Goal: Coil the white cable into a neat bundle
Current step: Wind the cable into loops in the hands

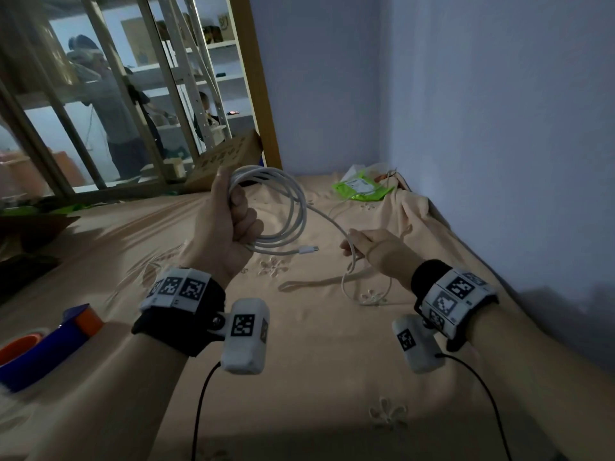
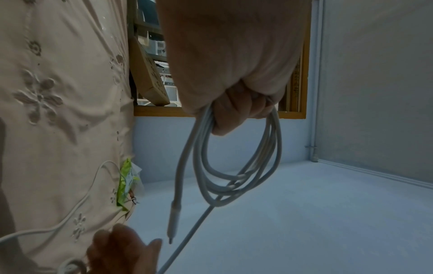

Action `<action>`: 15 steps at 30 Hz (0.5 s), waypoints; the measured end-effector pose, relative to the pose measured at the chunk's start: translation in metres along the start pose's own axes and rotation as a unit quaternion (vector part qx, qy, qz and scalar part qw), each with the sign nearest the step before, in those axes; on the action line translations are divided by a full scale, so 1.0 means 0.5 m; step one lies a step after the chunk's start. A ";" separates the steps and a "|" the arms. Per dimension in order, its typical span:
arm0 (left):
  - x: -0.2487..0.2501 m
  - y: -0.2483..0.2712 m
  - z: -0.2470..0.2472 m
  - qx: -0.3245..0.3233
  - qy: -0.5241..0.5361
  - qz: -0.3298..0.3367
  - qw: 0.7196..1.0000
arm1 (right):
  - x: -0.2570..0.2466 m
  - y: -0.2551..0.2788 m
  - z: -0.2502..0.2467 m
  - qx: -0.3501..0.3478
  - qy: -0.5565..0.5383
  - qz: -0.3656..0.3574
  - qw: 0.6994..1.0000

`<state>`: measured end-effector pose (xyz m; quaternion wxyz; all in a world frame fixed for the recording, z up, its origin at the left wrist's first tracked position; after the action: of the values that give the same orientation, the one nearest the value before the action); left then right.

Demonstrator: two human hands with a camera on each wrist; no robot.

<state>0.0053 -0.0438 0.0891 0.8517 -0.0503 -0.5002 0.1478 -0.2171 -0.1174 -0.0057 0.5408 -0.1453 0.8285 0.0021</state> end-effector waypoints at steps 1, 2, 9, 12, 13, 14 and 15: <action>-0.001 0.000 0.001 0.002 0.000 -0.003 1.000 | -0.011 0.008 0.003 0.009 -0.028 -0.009 1.000; -0.003 0.000 0.001 0.002 0.001 -0.005 1.000 | -0.022 0.015 0.005 0.019 -0.057 -0.018 0.998; -0.009 -0.001 0.004 0.000 0.005 -0.002 1.000 | -0.088 0.063 0.036 0.006 -0.103 -0.119 0.988; 0.000 -0.003 -0.001 0.002 0.018 0.005 1.000 | -0.066 0.065 0.033 0.039 -0.086 -0.103 0.990; 0.001 -0.003 -0.001 0.003 0.019 0.005 1.000 | -0.057 0.066 0.032 0.047 -0.064 -0.093 0.992; 0.000 -0.003 -0.002 0.007 0.019 0.003 1.000 | -0.049 0.067 0.032 0.046 -0.057 -0.081 0.994; -0.003 -0.003 -0.003 0.013 0.021 0.001 1.000 | -0.045 0.068 0.037 0.031 -0.079 -0.064 0.994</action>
<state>0.0062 -0.0456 0.0876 0.8625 -0.0426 -0.4801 0.1546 -0.2004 -0.0765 0.0013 0.6078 -0.1810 0.7718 -0.0466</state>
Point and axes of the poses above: each hand's wrist, its own y-axis away from the middle knuckle, its own z-axis out of the palm, x = y × z, the point moved 4 cm from there along -y, towards the middle knuckle, and after that the axes turned 1 degree about z, right-handed, at the moved point
